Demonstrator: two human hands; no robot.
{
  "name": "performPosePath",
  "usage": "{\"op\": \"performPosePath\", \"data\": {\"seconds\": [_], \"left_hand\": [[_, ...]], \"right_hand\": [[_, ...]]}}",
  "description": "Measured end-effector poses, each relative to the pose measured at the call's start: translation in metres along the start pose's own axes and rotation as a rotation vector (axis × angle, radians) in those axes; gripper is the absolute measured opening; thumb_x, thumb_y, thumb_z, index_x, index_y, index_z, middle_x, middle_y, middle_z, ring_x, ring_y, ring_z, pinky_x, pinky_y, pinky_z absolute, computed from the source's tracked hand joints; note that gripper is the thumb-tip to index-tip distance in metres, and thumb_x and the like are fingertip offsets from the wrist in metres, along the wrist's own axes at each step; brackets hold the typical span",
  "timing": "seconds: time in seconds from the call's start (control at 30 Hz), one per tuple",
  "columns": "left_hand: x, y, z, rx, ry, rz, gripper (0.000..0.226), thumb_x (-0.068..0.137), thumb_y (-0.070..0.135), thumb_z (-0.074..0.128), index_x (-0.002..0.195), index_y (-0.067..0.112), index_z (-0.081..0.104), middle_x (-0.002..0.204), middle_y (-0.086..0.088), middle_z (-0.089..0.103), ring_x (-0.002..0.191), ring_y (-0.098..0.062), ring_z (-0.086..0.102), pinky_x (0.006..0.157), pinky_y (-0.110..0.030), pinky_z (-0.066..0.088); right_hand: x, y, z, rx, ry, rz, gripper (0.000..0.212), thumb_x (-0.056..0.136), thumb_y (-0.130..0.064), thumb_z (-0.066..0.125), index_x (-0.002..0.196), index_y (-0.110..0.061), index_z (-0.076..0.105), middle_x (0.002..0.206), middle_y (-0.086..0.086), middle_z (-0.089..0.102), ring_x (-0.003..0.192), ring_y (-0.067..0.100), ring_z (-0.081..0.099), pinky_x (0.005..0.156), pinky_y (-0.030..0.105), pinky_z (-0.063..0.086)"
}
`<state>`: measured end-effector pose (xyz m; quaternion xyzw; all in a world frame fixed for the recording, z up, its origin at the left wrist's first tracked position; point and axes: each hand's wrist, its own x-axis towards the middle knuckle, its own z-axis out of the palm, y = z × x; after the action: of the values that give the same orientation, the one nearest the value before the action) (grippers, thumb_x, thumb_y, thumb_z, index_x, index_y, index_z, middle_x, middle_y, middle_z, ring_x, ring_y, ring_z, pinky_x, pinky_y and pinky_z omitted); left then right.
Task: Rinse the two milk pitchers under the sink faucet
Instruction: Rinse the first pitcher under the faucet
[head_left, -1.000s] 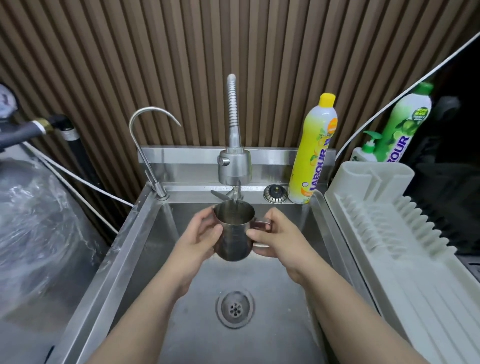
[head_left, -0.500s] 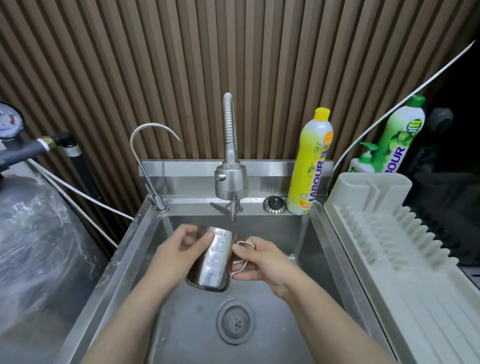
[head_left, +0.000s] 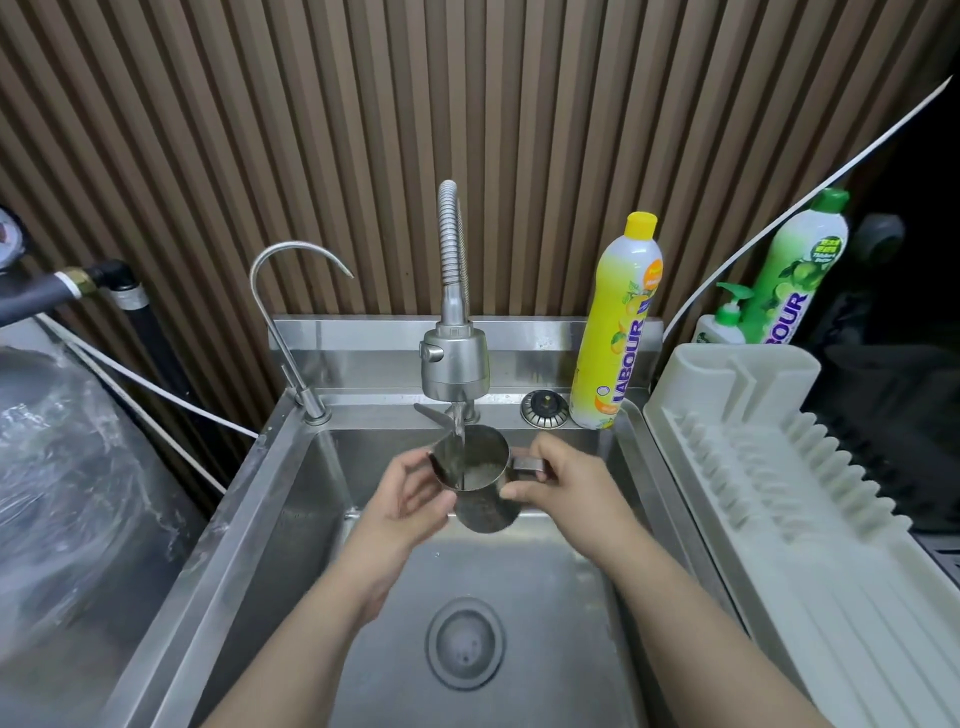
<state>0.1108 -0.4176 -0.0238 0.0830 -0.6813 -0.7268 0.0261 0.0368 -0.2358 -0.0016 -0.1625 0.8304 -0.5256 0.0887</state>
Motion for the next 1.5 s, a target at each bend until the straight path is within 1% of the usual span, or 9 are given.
{"op": "performPosePath", "data": {"seconds": [0.07, 0.33, 0.57, 0.77, 0.87, 1.07, 1.17, 1.3, 1.5], "left_hand": [[0.005, 0.011, -0.01, 0.131, -0.001, 0.103, 0.047, 0.072, 0.017, 0.069, 0.114, 0.034, 0.057, 0.123, 0.009, 0.064, 0.122, -0.008, 0.054, 0.106, -0.04, 0.041], [0.011, 0.056, -0.035, 0.534, 0.05, 0.235, 0.045, 0.052, 0.058, 0.069, 0.096, 0.051, 0.061, 0.105, 0.012, 0.066, 0.094, -0.001, 0.062, 0.091, -0.026, 0.047], [-0.004, 0.024, -0.028, 0.151, 0.105, -0.083, 0.042, 0.062, 0.043, 0.081, 0.084, 0.016, 0.057, 0.065, 0.001, 0.062, 0.061, -0.016, 0.056, 0.068, -0.032, 0.046], [-0.016, -0.007, -0.006, -0.008, -0.036, -0.188, 0.046, 0.071, 0.028, 0.073, 0.107, 0.009, 0.052, 0.092, -0.004, 0.071, 0.085, -0.017, 0.069, 0.076, -0.031, 0.053], [-0.009, -0.01, 0.004, -0.006, -0.049, -0.11, 0.044, 0.068, 0.019, 0.074, 0.105, 0.015, 0.051, 0.098, 0.006, 0.071, 0.09, -0.009, 0.065, 0.082, -0.03, 0.051], [0.015, 0.011, -0.006, 0.122, 0.006, 0.14, 0.057, 0.065, 0.0, 0.078, 0.105, 0.033, 0.054, 0.113, 0.01, 0.063, 0.107, 0.006, 0.057, 0.09, -0.018, 0.044], [0.022, 0.036, -0.021, 0.338, -0.041, 0.241, 0.058, 0.06, 0.024, 0.079, 0.104, 0.053, 0.056, 0.113, 0.029, 0.063, 0.116, 0.009, 0.052, 0.098, -0.026, 0.04], [0.019, 0.066, -0.031, 0.59, -0.038, 0.299, 0.054, 0.054, 0.044, 0.074, 0.099, 0.064, 0.052, 0.109, 0.034, 0.061, 0.111, 0.01, 0.053, 0.098, -0.016, 0.036], [0.011, 0.073, -0.035, 0.63, 0.134, 0.247, 0.043, 0.058, 0.028, 0.087, 0.088, 0.041, 0.059, 0.091, 0.013, 0.064, 0.075, 0.003, 0.058, 0.075, -0.01, 0.044]], "right_hand": [[-0.003, 0.012, 0.018, 0.233, 0.024, -0.009, 0.037, 0.074, -0.007, 0.072, 0.065, -0.016, 0.037, 0.101, -0.011, 0.071, 0.076, 0.001, 0.059, 0.076, 0.027, 0.048], [-0.001, 0.015, 0.061, 0.802, -0.157, 0.115, 0.033, 0.087, -0.007, 0.059, 0.07, -0.019, 0.033, 0.073, -0.002, 0.057, 0.078, 0.014, 0.064, 0.09, 0.037, 0.054], [0.009, -0.009, 0.018, 0.352, -0.288, 0.167, 0.036, 0.081, -0.013, 0.069, 0.065, -0.02, 0.038, 0.056, -0.002, 0.057, 0.051, 0.013, 0.059, 0.057, 0.025, 0.051], [0.011, -0.035, -0.014, -0.392, -0.248, 0.009, 0.04, 0.069, -0.032, 0.077, 0.063, -0.02, 0.039, 0.065, -0.002, 0.052, 0.063, 0.019, 0.047, 0.062, 0.032, 0.038], [0.004, -0.033, -0.02, -0.466, -0.169, -0.058, 0.038, 0.072, -0.027, 0.075, 0.063, -0.023, 0.039, 0.071, -0.004, 0.056, 0.071, 0.019, 0.049, 0.06, 0.032, 0.038], [-0.001, -0.006, -0.002, 0.035, 0.037, -0.114, 0.04, 0.074, -0.009, 0.073, 0.078, -0.045, 0.059, 0.105, -0.028, 0.065, 0.082, 0.004, 0.059, 0.078, 0.021, 0.046], [0.0, 0.003, 0.027, 0.295, 0.132, -0.089, 0.024, 0.075, -0.004, 0.071, 0.08, -0.025, 0.062, 0.113, -0.017, 0.068, 0.076, 0.0, 0.053, 0.075, 0.021, 0.041], [0.003, 0.007, 0.057, 0.649, 0.069, -0.038, 0.034, 0.071, -0.004, 0.068, 0.061, -0.022, 0.041, 0.059, -0.017, 0.054, 0.061, 0.003, 0.041, 0.06, 0.019, 0.034], [0.002, 0.011, 0.063, 0.78, -0.149, 0.019, 0.034, 0.071, -0.01, 0.069, 0.062, -0.021, 0.038, 0.065, 0.001, 0.051, 0.071, 0.022, 0.056, 0.082, 0.045, 0.048]]}}
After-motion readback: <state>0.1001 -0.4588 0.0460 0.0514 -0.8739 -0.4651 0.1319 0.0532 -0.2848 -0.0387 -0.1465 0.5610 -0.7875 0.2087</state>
